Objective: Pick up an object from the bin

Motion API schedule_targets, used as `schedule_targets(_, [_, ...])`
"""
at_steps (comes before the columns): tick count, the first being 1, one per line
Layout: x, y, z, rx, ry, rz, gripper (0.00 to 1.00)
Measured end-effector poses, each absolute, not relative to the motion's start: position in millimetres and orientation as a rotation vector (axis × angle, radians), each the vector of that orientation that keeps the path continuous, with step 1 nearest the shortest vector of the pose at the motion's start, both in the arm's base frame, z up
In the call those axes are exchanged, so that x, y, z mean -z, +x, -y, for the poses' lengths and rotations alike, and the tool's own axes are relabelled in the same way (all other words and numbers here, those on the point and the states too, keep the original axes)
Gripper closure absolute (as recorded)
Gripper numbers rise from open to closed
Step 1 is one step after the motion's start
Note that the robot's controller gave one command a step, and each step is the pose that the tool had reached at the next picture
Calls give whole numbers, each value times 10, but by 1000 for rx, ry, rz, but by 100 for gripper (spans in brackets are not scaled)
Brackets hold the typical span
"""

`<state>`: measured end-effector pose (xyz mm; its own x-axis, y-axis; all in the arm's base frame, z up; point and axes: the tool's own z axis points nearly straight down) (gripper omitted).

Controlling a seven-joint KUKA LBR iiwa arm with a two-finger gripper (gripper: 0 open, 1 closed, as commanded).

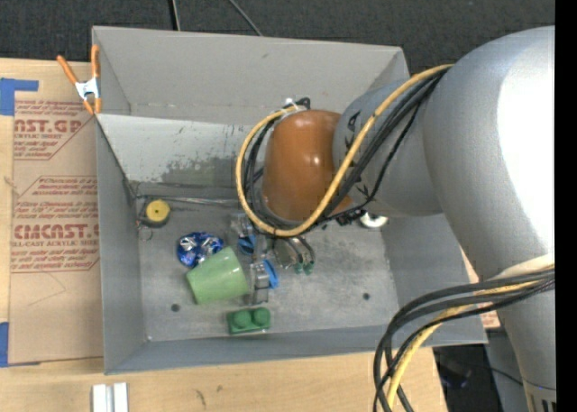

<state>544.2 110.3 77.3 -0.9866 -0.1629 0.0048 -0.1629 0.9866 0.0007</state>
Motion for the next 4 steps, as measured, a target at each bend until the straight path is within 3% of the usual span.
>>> schedule_targets(1, [-863,5509,-1052,2,134,3140,0])
schedule_targets(2, [-862,5509,-1049,2,134,3139,100])
schedule_targets(3, [-2456,5846,-864,-2,952,3003,100])
schedule_targets(4, [-1526,5774,-962,4,630,3074,100])
